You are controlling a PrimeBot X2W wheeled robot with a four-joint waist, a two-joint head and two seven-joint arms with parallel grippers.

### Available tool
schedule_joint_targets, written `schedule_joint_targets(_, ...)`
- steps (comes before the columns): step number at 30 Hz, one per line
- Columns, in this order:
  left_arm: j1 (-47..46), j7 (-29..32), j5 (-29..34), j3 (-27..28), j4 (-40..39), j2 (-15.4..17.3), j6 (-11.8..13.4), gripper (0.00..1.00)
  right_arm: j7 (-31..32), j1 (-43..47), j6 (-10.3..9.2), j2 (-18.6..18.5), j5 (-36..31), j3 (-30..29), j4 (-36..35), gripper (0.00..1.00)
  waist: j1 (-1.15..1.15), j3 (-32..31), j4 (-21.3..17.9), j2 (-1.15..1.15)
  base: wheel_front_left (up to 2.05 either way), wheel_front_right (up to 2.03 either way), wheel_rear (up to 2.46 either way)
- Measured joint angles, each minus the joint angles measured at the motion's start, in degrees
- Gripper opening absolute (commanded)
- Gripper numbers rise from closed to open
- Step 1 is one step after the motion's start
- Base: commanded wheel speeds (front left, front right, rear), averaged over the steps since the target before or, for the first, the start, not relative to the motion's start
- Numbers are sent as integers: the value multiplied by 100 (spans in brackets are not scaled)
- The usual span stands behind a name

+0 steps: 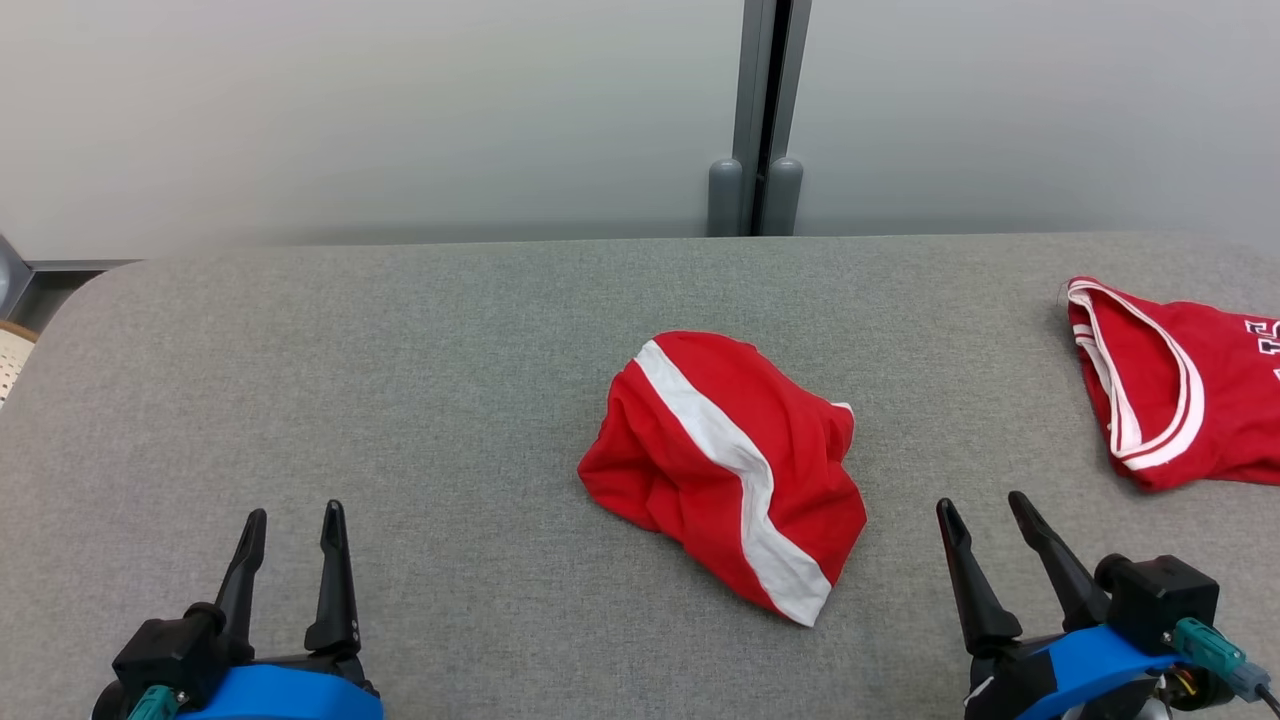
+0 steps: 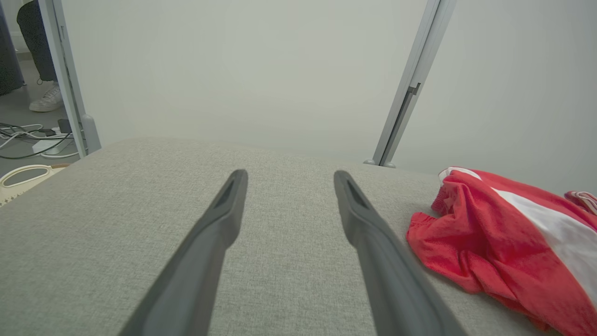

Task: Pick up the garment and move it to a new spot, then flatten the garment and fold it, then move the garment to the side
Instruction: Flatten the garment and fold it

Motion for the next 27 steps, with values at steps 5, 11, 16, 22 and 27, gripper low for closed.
schedule_joint_targets(5,2,35,-4,-23,-57,0,44,100,-1,-6,0,0,9,14,23,100,0,11,3,0,0,0,0)
schedule_joint_targets(11,32,63,-21,-55,-163,0,99,100,93,-31,0,0,11,40,112,100,0,44,24,0,0,0,0)
schedule_joint_targets(16,33,103,-29,-97,-260,-5,144,100,431,-230,0,1,64,186,232,100,0,107,64,0,0,0,0)
schedule_joint_targets(22,31,135,-38,-147,-344,-12,159,100,1128,-648,0,1,100,227,883,100,0,204,164,0,0,0,0)
schedule_joint_targets(27,21,153,-38,-191,-381,-10,160,100,1391,-1091,0,1,383,246,1719,100,0,284,281,0,0,0,0)
